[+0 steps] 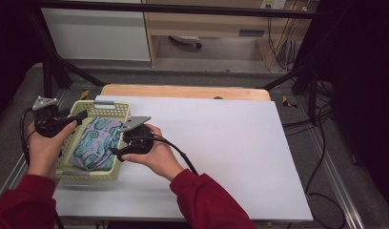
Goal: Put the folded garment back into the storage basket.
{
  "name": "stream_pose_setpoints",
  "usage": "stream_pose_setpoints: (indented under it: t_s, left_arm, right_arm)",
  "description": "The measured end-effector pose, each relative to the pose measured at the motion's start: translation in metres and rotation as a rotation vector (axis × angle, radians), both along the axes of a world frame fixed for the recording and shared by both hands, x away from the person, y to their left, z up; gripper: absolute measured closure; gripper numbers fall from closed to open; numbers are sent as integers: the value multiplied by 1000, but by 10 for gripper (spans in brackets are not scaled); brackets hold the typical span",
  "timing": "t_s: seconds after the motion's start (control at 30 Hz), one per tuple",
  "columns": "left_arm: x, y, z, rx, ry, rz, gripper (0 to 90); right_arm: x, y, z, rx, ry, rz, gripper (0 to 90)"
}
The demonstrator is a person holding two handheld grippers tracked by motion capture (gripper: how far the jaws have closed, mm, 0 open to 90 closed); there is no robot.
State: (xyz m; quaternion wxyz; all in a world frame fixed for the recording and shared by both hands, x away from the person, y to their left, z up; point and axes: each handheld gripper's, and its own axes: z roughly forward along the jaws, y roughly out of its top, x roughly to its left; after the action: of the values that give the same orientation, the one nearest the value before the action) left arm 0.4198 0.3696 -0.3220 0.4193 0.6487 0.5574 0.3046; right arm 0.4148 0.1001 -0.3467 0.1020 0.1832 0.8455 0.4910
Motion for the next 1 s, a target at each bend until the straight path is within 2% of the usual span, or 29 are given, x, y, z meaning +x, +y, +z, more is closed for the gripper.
stream_pose_setpoints:
  t_s: [0.1,0.17,0.27,0.3,0.37,0.4,0.5,0.57,0.63,0.73,0.83,0.93,1.0]
  left_arm:
    - [-19,-12,-8,-5,-25,2,271]
    - [-30,-21,-15,-17,-37,-5,239]
    - [-43,-34,-27,-12,-62,-11,210]
    - [-44,-38,-28,-2,-60,-31,208]
    - [-48,-44,-30,-45,-86,-88,194]
    - [-49,-46,-31,-55,-92,-93,189]
    - [-51,-47,-38,-64,-78,-106,155]
    - [-53,-44,-44,-93,-72,-101,147]
    - [-54,-43,-47,-80,-67,-89,128]
    - [-57,-46,-51,-67,-76,-106,115]
    - [-61,-51,-54,-53,-76,-118,110]
    - [-65,-55,-57,-45,-78,-127,106]
    - [-69,-56,-59,-32,-93,-115,103]
  right_arm:
    - [0,-16,2,12,-13,-32,142]
    - [-1,-25,3,21,-24,-48,119]
    - [-1,-38,4,32,-35,-68,103]
    - [-1,-42,3,32,-39,-73,102]
    - [-3,-51,3,35,-40,-77,144]
    - [-4,-56,2,38,-38,-77,144]
    - [-9,-70,-1,27,-43,-90,114]
    - [-12,-81,-3,29,-45,-107,89]
    - [-14,-91,-6,26,-57,-133,64]
    - [-14,-103,-12,50,-60,-168,44]
    - [-10,-111,-14,28,-62,-180,32]
    - [-8,-118,-13,44,-54,-185,34]
    - [-8,-121,-13,51,-50,-191,36]
